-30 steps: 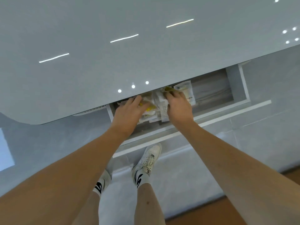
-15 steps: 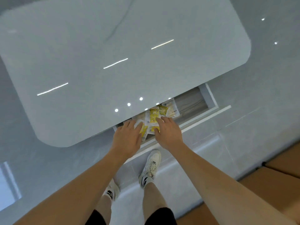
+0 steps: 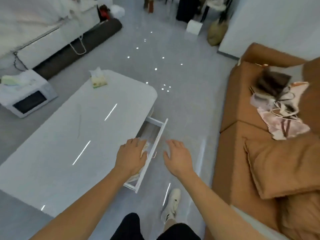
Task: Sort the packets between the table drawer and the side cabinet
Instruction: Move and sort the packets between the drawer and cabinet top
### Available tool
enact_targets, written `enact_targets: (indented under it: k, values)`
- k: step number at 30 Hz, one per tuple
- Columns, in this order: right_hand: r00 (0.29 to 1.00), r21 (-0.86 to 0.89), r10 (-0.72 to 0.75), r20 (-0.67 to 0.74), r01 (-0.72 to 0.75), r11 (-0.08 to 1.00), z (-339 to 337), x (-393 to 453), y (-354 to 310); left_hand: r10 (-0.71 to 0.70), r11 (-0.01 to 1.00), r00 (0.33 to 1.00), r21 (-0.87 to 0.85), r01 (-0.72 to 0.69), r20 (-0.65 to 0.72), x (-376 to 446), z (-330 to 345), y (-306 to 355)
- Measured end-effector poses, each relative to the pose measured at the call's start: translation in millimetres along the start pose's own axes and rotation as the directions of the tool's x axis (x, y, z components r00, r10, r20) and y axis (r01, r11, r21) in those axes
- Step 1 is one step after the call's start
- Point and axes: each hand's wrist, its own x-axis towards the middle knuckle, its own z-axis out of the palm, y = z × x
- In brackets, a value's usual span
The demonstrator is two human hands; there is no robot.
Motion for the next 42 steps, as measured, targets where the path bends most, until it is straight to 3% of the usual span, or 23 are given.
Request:
enact_targets:
  k: [3,7,11,16,21,25,29,33,42]
  values:
    - [0.983,-0.032,0.160,-0.095,-0.163,0.986,-40.4,-72.8,35.8,0.198,0.980,0.980,0.029,-0.198,0.010,-10.7,-10.3,64.2]
    - [0.900,-0.049,0.338,-0.276,-0.365,0.930,-87.8,-185.6,92.2,0.452,0.890,0.890,0.029,-0.455,0.061,-40.6,-0.5,180.0]
    - [0.762,-0.028,0.527,-0.377,-0.578,0.815,-109.6,-317.3,149.1,0.670,0.738,0.736,0.023,-0.675,0.099,-97.8,29.9,305.8]
    - [0.574,0.085,0.722,-0.386,-0.758,0.647,-107.4,-501.1,195.8,0.855,0.505,0.497,-0.026,-0.862,0.146,-210.3,83.5,439.1]
    - [0.359,0.182,0.835,-0.417,-0.867,0.464,-89.7,-693.9,228.2,0.925,0.337,0.319,-0.055,-0.940,0.208,-355.2,153.9,545.4]
    - [0.246,0.211,0.917,-0.315,-0.924,0.321,-71.8,-841.1,245.1,0.939,0.271,0.227,-0.150,-0.951,0.258,-475.1,213.4,613.3]
    - [0.142,0.230,0.957,-0.254,-0.952,0.202,-58.2,-958.3,269.4,0.942,0.160,0.115,-0.122,-0.979,0.317,-570.0,254.7,668.8]
    - [0.010,0.318,0.985,-0.171,-0.946,0.065,-44.3,-1030.3,305.4,0.929,0.042,0.004,-0.097,-0.994,0.370,-621.1,286.3,722.0]
    - [-0.246,0.496,0.967,0.057,-0.834,-0.242,20.7,-1136.3,442.3,0.850,-0.058,-0.168,-0.227,-0.972,0.499,-669.2,426.0,868.5]
